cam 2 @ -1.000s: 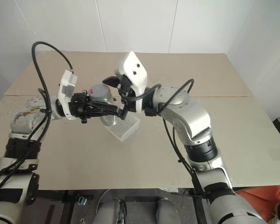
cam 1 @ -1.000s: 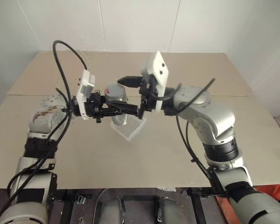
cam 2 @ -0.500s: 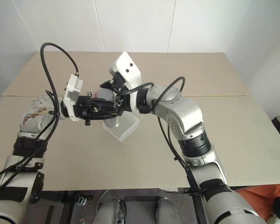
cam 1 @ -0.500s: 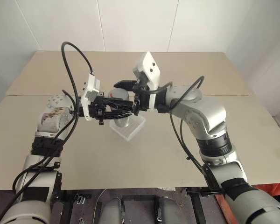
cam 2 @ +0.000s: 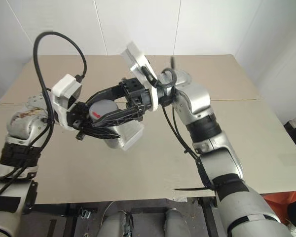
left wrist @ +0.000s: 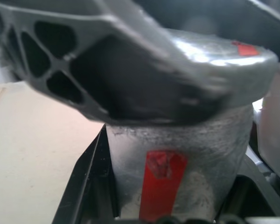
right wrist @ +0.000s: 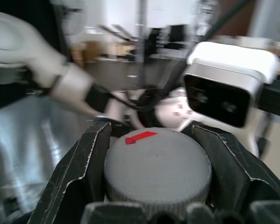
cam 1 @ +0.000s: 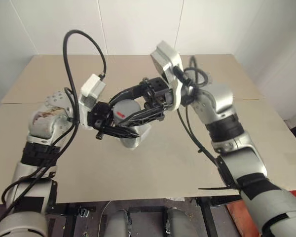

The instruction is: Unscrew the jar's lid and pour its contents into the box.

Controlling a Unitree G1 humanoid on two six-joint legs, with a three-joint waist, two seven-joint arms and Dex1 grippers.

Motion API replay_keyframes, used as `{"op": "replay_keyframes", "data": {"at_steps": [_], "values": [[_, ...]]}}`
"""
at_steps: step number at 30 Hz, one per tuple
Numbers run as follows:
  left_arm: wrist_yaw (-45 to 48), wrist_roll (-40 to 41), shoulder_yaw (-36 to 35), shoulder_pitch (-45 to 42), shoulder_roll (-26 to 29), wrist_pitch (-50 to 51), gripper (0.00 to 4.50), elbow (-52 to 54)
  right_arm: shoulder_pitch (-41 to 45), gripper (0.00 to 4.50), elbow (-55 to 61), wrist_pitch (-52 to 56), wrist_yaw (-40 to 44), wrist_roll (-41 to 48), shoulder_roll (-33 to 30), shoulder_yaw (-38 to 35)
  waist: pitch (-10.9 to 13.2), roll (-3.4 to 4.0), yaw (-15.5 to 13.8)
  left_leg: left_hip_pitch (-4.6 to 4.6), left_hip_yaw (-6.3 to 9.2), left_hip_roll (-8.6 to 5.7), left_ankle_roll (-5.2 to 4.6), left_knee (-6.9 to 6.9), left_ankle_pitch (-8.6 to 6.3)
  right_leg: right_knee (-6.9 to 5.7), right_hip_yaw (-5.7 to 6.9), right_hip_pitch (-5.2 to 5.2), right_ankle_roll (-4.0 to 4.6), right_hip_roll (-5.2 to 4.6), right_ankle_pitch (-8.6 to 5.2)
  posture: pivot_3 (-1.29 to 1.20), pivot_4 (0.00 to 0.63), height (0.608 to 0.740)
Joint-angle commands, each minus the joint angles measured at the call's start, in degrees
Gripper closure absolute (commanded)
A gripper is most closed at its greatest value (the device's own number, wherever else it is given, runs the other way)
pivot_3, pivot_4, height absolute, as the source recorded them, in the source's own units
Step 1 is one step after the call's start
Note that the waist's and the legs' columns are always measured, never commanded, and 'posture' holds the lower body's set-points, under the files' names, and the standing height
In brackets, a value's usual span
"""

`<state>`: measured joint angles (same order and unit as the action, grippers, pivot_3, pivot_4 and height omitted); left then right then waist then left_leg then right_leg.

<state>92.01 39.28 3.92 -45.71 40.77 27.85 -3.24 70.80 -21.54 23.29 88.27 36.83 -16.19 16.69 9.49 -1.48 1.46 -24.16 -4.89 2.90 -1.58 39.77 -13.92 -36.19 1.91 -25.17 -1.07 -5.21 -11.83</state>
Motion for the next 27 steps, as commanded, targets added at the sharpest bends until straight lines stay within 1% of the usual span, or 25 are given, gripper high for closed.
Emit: {"op": "replay_keyframes", "data": {"at_steps": [1, 2, 4, 5, 9, 13, 15, 18, 20, 21, 24, 27], "values": [[0.0, 2.2, -3.6, -0.5, 0.1, -0.4, 2.57, -0.3, 1.2, 1.05, -3.6, -5.2, 4.2, -0.7, 0.2, 0.2, 0.0, 0.00, -0.3, 0.00, -0.01, -0.01, 0.00, 0.00, 0.00, 0.00, 0.00, 0.01, 0.00, -0.02, 0.00, 0.00, 0.150, 0.740], [-0.6, 1.6, -3.8, -0.4, -0.3, -0.8, 2.57, -0.6, 1.3, 0.84, -4.6, -4.6, 4.2, -1.1, 0.5, -0.9, 0.0, 0.00, -0.5, -0.02, -0.03, -0.03, 0.00, 0.02, 0.00, 0.00, 0.00, 0.01, 0.00, -0.03, 0.00, 0.00, 0.150, 0.740], [-1.4, 0.6, -4.1, 0.1, -0.6, -1.6, 2.57, -1.4, 0.4, 0.20, -4.6, -4.1, 3.1, -1.3, 0.3, -3.0, 0.0, 0.00, -0.8, -0.08, -0.02, -0.02, 0.01, 0.05, 0.01, -0.01, 0.06, 0.00, 0.00, -0.05, 0.00, 0.00, 0.150, 0.740], [-1.7, 0.3, -4.4, 0.4, -0.6, -1.6, 2.57, -1.7, -0.6, 0.02, -3.6, -4.3, 1.2, -1.6, 0.0, -4.1, 0.0, 0.00, -1.0, -0.09, -0.02, -0.03, 0.02, 0.05, 0.01, -0.02, 0.07, 0.00, 0.00, -0.06, 0.00, 0.00, 0.150, 0.740], [-4.6, -1.0, -5.7, 2.0, -0.3, -2.0, 2.57, -3.3, -7.0, 0.02, 5.7, -3.5, -9.4, -3.9, -2.5, -8.3, 0.0, 0.00, -1.3, -0.15, -0.01, -0.05, 0.02, 0.06, 0.01, -0.09, 0.12, 0.02, -0.01, -0.08, 0.01, 0.00, 0.150, 0.740], [-8.3, -2.5, -7.1, 2.3, -1.1, -3.3, 2.57, -5.7, -15.5, 0.02, 21.1, 3.4, -20.3, -3.2, -6.1, -11.5, 0.0, 0.00, -1.4, -0.17, -0.01, -0.03, 0.04, 0.05, 0.02, -0.07, 0.14, -0.01, -0.01, -0.07, 0.01, 0.00, 0.150, 0.740], [-9.0, -3.3, -7.0, 2.3, -1.6, -4.0, 2.57, -7.0, -18.3, 0.02, 29.0, 8.8, -27.1, -1.9, -6.3, -12.0, 0.0, 0.00, -1.4, -0.16, -0.01, -0.03, 0.05, 0.05, 0.03, -0.05, 0.14, -0.02, -0.01, -0.07, 0.01, 0.00, 0.150, 0.740], [-9.1, -4.0, -6.5, 2.1, -2.4, -4.6, 2.57, -7.8, -18.4, 0.02, 35.1, 15.5, -35.1, -2.0, -4.4, -10.5, 0.0, 0.00, -0.8, -0.10, -0.03, -0.03, 0.10, 0.05, 0.06, -0.03, 0.09, -0.03, -0.01, -0.06, 0.01, 0.00, 0.150, 0.740], [-8.9, -4.6, -6.1, 1.7, -3.0, -5.1, 2.57, -8.4, -17.1, 0.02, 37.0, 19.7, -40.1, -3.0, -2.7, -8.8, 0.0, 0.00, -0.5, -0.04, -0.02, -0.02, 0.13, 0.04, 0.08, -0.06, 0.09, -0.02, 0.00, -0.04, 0.01, 0.00, 0.150, 0.740], [-8.9, -4.8, -5.9, 1.5, -3.3, -5.2, 2.57, -8.6, -16.7, 0.02, 37.2, 20.0, -41.8, -3.9, -1.6, -8.0, 0.0, 0.00, -0.5, -0.01, -0.02, -0.02, 0.14, 0.03, 0.09, -0.09, 0.07, -0.02, 0.00, -0.03, 0.02, 0.00, 0.150, 0.740], [-8.1, -5.8, -5.2, 0.7, -4.0, -5.7, 2.57, -9.2, -14.3, 0.02, 33.5, 19.9, -48.5, -8.2, 2.9, -5.7, 0.0, 0.00, -0.6, -0.02, 0.00, -0.03, 0.15, 0.04, 0.09, -0.10, 0.08, -0.01, 0.01, -0.04, 0.02, 0.00, 0.150, 0.740], [-7.4, -6.1, -5.2, 0.5, -4.3, -5.8, 2.57, -9.1, -12.4, 0.02, 29.4, 19.5, -50.2, -10.8, 4.6, -4.7, 0.0, 0.00, -0.8, -0.06, -0.01, -0.05, 0.14, 0.04, 0.09, -0.05, 0.08, -0.01, 0.01, -0.05, 0.02, 0.00, 0.150, 0.740]]}}
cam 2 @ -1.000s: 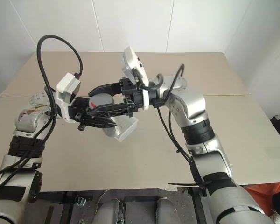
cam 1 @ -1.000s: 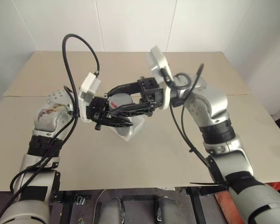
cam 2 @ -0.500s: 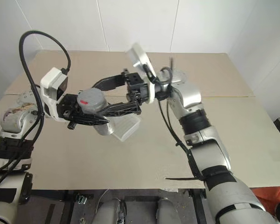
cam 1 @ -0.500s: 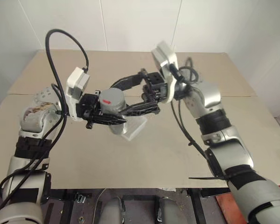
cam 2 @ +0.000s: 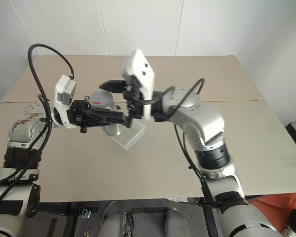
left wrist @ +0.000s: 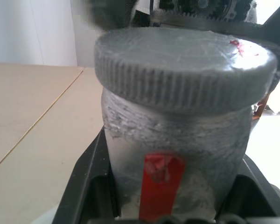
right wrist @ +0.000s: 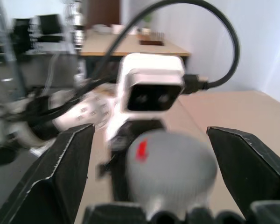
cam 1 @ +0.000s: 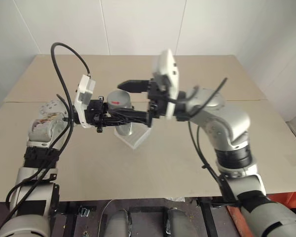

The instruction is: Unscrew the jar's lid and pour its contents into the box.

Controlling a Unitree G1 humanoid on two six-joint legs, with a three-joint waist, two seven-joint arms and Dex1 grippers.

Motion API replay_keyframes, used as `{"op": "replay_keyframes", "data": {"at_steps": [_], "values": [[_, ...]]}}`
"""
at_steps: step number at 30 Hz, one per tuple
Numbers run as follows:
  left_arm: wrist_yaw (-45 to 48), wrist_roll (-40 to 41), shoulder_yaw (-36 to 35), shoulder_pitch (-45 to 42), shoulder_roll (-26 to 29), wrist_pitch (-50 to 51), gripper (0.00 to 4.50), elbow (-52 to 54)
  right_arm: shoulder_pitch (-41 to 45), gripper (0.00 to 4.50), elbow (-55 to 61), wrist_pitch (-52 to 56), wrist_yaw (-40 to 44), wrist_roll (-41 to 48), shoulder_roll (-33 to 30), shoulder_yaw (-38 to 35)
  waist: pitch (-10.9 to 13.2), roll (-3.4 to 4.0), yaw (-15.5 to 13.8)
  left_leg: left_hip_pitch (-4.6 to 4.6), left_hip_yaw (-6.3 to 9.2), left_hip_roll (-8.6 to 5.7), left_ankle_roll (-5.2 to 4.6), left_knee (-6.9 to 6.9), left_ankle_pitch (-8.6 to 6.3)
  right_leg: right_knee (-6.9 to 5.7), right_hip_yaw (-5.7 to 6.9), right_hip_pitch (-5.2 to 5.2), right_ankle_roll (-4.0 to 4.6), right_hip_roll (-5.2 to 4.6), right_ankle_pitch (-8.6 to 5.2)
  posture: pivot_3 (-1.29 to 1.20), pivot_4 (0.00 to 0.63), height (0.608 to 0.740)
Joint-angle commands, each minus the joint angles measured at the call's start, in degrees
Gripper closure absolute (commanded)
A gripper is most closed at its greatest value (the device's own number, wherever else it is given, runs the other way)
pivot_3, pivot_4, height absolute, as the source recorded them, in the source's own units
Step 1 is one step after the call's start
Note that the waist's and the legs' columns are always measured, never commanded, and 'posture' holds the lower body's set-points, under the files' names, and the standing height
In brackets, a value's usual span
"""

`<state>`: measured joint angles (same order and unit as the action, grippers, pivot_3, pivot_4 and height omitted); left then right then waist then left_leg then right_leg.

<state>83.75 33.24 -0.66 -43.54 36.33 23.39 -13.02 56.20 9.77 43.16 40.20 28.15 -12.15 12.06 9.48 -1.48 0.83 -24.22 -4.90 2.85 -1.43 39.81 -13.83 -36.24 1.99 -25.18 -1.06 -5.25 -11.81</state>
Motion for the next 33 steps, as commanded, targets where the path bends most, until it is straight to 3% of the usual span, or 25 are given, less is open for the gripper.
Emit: {"op": "replay_keyframes", "data": {"at_steps": [1, 7, 20, 28, 33], "values": [[0.8, 0.0, -0.7, -1.6, 0.1, -1.3, 2.57, 0.8, 2.7, 0.02, -3.1, -0.5, -2.4, -2.5, 0.9, -0.1, 0.0, 0.00, -0.3, -0.04, 0.01, 0.00, -0.01, 0.00, -0.01, 0.02, 0.03, 0.01, 0.00, -0.01, 0.00, 0.00, 0.150, 0.740], [1.1, 0.0, -1.6, -0.6, 1.0, -1.4, 2.57, 2.3, 3.3, 0.02, -6.7, -2.0, -1.0, -3.6, 0.0, -1.2, 0.0, 0.00, -0.2, -0.16, 0.01, 0.00, -0.09, 0.00, -0.06, -0.01, 0.06, 0.01, -0.01, -0.01, 0.01, 0.00, 0.150, 0.740], [2.1, 1.8, -5.8, 3.9, 6.5, 0.0, 2.57, 6.1, 0.5, 0.02, -8.4, -3.9, 3.9, -1.8, -10.8, -7.4, 0.0, 0.00, -0.7, -0.11, 0.02, -0.02, -0.09, 0.01, -0.06, 0.14, 0.11, 0.04, -0.02, -0.08, 0.00, 0.00, 0.150, 0.740], [0.4, 0.9, -4.9, 2.9, 4.8, -0.3, 2.57, 4.9, -0.4, 0.02, -2.4, -2.9, 6.2, 0.1, -9.9, -6.6, 0.0, 0.00, 0.1, -0.08, -0.01, 0.02, -0.08, -0.04, -0.05, 0.09, 0.01, -0.05, -0.01, 0.00, 0.00, 0.00, 0.150, 0.740], [0.3, -0.9, -3.1, 0.5, 2.1, -2.0, 2.57, 1.5, -0.2, 0.02, 3.7, -0.1, 6.0, 3.7, -6.1, -5.2, 0.0, 0.00, -0.1, -0.09, 0.01, 0.01, -0.08, -0.02, -0.05, 0.08, 0.03, -0.02, -0.01, -0.01, 0.00, 0.00, 0.150, 0.740]]}}
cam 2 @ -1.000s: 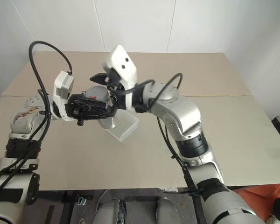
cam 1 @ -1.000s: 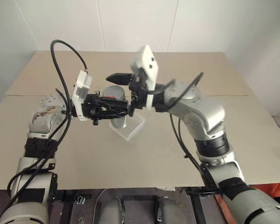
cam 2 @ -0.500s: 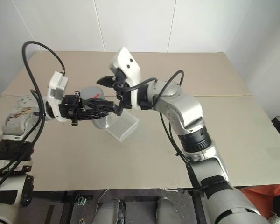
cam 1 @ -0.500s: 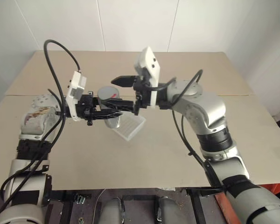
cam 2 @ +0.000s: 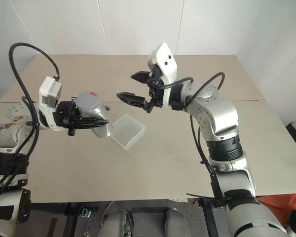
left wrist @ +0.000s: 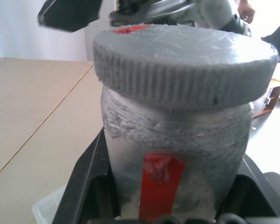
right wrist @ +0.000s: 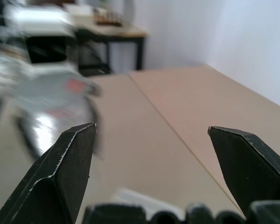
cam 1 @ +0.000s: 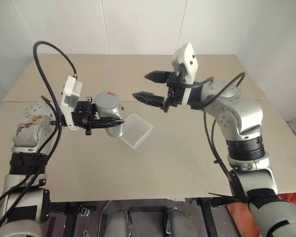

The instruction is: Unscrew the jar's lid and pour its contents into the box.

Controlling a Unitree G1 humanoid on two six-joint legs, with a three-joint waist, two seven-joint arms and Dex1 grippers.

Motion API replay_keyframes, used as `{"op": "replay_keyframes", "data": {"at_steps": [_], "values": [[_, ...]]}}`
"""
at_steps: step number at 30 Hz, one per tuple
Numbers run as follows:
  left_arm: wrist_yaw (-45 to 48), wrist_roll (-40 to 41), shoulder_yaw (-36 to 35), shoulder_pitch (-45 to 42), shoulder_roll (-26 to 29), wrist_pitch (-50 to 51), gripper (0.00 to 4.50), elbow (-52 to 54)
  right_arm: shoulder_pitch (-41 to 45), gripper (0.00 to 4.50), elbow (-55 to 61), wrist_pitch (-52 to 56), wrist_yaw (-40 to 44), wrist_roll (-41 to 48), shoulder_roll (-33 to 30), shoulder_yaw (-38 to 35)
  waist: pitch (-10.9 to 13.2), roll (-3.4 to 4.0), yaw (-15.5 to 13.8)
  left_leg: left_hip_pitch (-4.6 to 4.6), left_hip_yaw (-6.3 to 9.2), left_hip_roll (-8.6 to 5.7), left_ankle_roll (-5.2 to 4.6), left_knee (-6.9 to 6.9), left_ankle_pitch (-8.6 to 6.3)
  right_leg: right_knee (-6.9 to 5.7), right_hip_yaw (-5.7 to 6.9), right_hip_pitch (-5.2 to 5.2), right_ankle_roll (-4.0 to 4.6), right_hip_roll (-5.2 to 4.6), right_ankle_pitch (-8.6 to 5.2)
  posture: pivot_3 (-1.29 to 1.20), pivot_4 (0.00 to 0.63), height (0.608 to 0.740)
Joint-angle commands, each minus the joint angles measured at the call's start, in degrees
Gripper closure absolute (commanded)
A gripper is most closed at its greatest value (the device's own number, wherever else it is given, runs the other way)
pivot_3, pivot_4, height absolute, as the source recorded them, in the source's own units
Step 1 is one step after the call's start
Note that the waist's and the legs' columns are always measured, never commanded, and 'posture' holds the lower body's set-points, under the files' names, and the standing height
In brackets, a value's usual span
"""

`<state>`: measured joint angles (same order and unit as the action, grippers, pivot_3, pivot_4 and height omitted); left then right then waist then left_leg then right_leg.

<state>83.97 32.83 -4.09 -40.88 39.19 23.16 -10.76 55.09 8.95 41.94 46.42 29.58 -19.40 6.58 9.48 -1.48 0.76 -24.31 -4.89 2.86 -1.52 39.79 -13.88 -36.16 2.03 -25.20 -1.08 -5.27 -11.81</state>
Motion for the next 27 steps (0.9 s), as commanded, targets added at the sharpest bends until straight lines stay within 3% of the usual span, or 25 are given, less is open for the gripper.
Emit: {"op": "replay_keyframes", "data": {"at_steps": [1, 15, 27], "values": [[0.1, -0.8, 0.7, -2.5, -1.1, -2.0, 2.57, -1.2, 1.0, 0.02, 4.9, 1.1, -0.6, 2.2, 1.8, 0.7, 0.0, 0.00, 0.0, 0.00, 0.00, 0.00, 0.00, 0.00, 0.00, 0.00, 0.00, 0.01, 0.00, 0.00, 0.00, 0.00, 0.150, 0.740], [2.0, -2.0, 2.0, -4.5, -2.1, -3.1, 2.57, -3.2, 4.5, 0.02, -3.2, -0.1, -7.2, -5.0, 8.2, 4.4, 0.0, 0.00, 0.1, -0.01, 0.01, -0.01, 0.00, 0.01, 0.00, -0.05, 0.02, 0.01, 0.00, 0.00, 0.00, 0.00, 0.150, 0.740], [3.1, -2.3, 1.0, -3.2, 0.2, -3.4, 2.57, -3.1, 1.2, 0.02, 0.4, 1.0, -5.5, -3.2, 1.8, 0.9, 0.0, 0.00, 0.0, -0.02, 0.02, 0.00, 0.00, 0.01, 0.00, -0.03, 0.03, 0.02, 0.00, -0.01, 0.00, 0.00, 0.150, 0.740]]}}
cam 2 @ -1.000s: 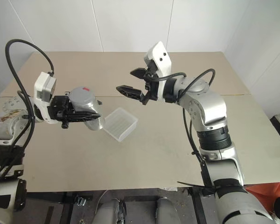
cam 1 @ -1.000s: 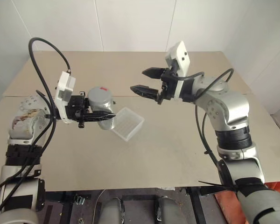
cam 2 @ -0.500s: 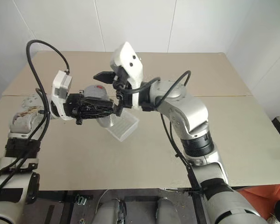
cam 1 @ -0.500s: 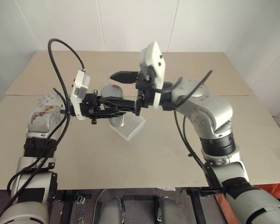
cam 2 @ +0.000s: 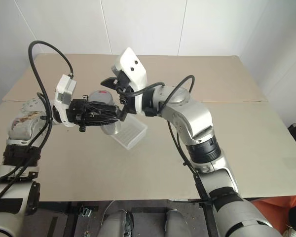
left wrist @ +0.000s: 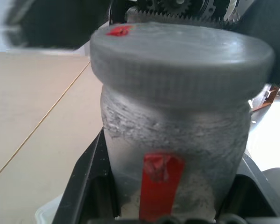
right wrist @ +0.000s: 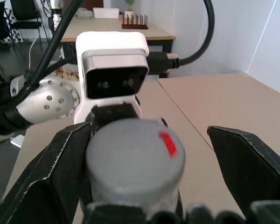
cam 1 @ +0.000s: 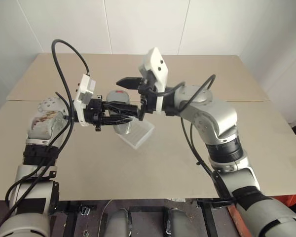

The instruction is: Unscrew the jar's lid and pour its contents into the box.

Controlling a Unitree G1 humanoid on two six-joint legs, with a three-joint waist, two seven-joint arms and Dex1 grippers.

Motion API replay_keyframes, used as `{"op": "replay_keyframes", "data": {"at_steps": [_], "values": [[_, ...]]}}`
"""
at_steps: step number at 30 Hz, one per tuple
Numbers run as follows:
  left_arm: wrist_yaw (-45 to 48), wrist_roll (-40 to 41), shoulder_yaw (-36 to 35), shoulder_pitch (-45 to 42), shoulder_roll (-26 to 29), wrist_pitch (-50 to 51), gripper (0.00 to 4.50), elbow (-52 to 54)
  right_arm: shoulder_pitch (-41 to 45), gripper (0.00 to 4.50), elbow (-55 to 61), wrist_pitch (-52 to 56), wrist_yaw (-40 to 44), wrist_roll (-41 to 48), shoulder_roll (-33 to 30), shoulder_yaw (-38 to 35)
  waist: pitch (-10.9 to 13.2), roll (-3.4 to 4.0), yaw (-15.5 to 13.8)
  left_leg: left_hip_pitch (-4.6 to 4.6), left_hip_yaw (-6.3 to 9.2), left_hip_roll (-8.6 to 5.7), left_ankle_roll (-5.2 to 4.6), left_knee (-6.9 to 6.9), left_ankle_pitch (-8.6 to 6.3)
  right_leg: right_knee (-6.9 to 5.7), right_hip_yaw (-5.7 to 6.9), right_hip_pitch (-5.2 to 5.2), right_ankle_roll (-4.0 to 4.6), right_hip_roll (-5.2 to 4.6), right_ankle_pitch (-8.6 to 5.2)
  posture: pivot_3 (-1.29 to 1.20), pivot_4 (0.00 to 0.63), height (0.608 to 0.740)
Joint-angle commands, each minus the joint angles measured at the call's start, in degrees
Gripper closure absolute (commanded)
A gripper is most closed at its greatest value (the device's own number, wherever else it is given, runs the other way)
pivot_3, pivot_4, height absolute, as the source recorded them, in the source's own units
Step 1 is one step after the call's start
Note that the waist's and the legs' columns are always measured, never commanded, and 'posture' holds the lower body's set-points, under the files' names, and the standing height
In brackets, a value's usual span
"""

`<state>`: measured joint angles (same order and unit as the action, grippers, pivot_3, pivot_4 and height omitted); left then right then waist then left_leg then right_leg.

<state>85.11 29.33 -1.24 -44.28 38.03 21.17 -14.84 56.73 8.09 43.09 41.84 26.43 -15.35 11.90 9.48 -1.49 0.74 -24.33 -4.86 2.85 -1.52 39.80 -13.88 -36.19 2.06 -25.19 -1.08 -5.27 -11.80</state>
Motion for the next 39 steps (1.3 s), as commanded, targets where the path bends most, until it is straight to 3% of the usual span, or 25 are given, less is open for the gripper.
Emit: {"op": "replay_keyframes", "data": {"at_steps": [1, 16, 23, 30, 38, 39], "values": [[2.1, 1.2, -1.9, 0.3, 1.5, -1.4, 2.57, 0.9, -0.7, 0.02, 1.6, -0.1, -0.9, 0.2, -2.6, -4.5, 0.0, 0.00, 0.0, 0.00, 0.00, 0.00, 0.00, 0.00, 0.00, 0.01, 0.00, 0.00, 0.00, 0.00, 0.00, 0.00, 0.150, 0.740], [2.8, 1.1, -1.8, -0.3, 1.6, -1.5, 2.57, 0.7, -3.5, 0.02, 6.1, -0.9, 4.1, 3.9, -5.4, -4.8, 0.0, 0.00, 0.0, 0.01, -0.01, 0.00, 0.00, 0.01, 0.00, 0.03, -0.01, 0.00, 0.00, 0.00, 0.00, 0.00, 0.150, 0.740], [2.7, 1.2, -1.5, -0.7, 1.1, -1.2, 2.57, 0.3, -1.9, 0.02, 7.6, 0.8, 4.1, 7.7, -3.4, -5.4, 0.0, 0.00, 0.0, 0.02, 0.00, 0.00, 0.00, 0.00, 0.00, 0.02, -0.01, 0.00, 0.00, 0.00, 0.00, 0.00, 0.150, 0.740], [2.6, 1.1, -1.1, -0.5, 0.2, -1.3, 2.57, 0.7, 0.3, 0.02, 4.4, 1.3, 0.4, 3.1, -0.2, 0.3, 0.0, 0.00, 0.0, 0.01, -0.01, 0.00, 0.00, 0.01, 0.00, 0.00, -0.01, 0.00, 0.00, 0.01, 0.00, 0.00, 0.150, 0.740], [2.7, 1.2, -1.2, -0.1, 0.3, -1.1, 2.57, 1.6, 1.4, 0.02, 2.0, 1.5, -0.6, 1.3, 1.4, 1.0, 0.0, 0.00, 0.0, -0.01, 0.00, -0.01, 0.00, 0.02, 0.00, -0.01, 0.00, 0.01, 0.00, 0.00, 0.00, 0.00, 0.150, 0.740], [2.7, 1.3, -1.3, 0.1, 0.4, -1.1, 2.57, 1.6, 1.5, 0.18, 1.9, 1.6, -0.6, 1.4, 1.5, 0.8, 0.0, 0.00, 0.0, -0.01, 0.00, 0.00, 0.00, 0.01, 0.00, -0.01, 0.00, 0.01, 0.00, 0.00, 0.00, 0.00, 0.150, 0.740]]}}
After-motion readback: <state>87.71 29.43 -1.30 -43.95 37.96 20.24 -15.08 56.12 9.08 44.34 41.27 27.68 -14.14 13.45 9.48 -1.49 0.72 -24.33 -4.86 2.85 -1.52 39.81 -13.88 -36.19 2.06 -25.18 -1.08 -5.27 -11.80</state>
